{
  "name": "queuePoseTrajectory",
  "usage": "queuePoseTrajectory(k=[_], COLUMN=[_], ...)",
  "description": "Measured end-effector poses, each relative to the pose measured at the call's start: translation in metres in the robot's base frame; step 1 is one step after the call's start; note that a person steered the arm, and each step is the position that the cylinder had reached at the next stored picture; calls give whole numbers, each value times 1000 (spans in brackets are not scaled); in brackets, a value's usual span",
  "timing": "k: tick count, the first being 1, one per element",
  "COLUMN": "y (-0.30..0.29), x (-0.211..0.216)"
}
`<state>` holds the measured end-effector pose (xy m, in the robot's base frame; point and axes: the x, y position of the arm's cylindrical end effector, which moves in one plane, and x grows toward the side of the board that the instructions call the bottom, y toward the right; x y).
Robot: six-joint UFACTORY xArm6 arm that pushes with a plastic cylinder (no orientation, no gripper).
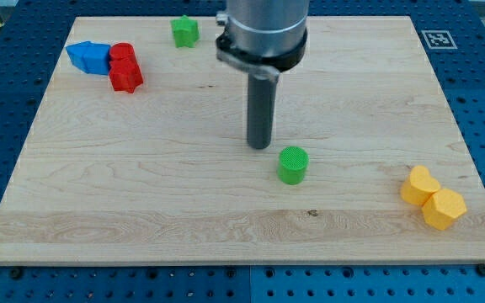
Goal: Move green circle towards bottom right
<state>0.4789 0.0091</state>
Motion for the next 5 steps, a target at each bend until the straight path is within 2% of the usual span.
queuePoseTrajectory(k=[1,5], y=[-1,13], x=[22,23])
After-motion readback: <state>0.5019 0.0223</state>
